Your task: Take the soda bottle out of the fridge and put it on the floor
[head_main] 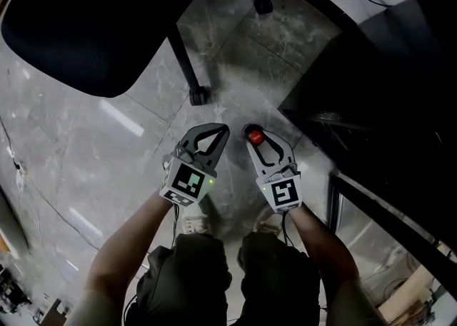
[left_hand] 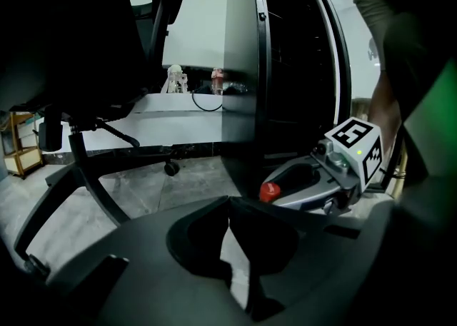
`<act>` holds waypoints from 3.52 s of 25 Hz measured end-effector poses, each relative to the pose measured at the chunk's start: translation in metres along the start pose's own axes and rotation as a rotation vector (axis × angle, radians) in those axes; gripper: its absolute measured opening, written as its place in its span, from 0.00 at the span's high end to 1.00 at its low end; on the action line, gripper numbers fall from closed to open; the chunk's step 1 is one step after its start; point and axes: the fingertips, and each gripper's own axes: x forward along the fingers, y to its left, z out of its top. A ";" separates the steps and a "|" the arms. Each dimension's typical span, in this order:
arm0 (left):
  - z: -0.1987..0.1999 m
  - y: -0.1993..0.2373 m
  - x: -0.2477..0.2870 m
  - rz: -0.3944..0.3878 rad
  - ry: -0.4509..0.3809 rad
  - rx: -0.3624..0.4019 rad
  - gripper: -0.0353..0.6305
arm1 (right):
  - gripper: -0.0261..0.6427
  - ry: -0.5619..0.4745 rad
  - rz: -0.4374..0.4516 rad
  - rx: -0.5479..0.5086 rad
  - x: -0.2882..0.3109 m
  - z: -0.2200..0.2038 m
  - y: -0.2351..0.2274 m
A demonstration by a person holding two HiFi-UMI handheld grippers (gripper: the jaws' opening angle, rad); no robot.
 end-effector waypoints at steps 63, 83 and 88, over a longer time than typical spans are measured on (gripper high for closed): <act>0.405 0.017 -0.294 0.151 -0.012 -0.100 0.94 | 0.97 -0.003 -0.007 0.093 -0.261 0.481 -0.002; 0.656 0.038 -0.453 0.255 -0.213 -0.029 0.94 | 0.97 -0.190 -0.120 0.094 -0.383 0.750 -0.026; 0.701 0.037 -0.494 0.283 -0.267 -0.019 0.94 | 0.97 -0.255 -0.139 0.060 -0.406 0.810 -0.018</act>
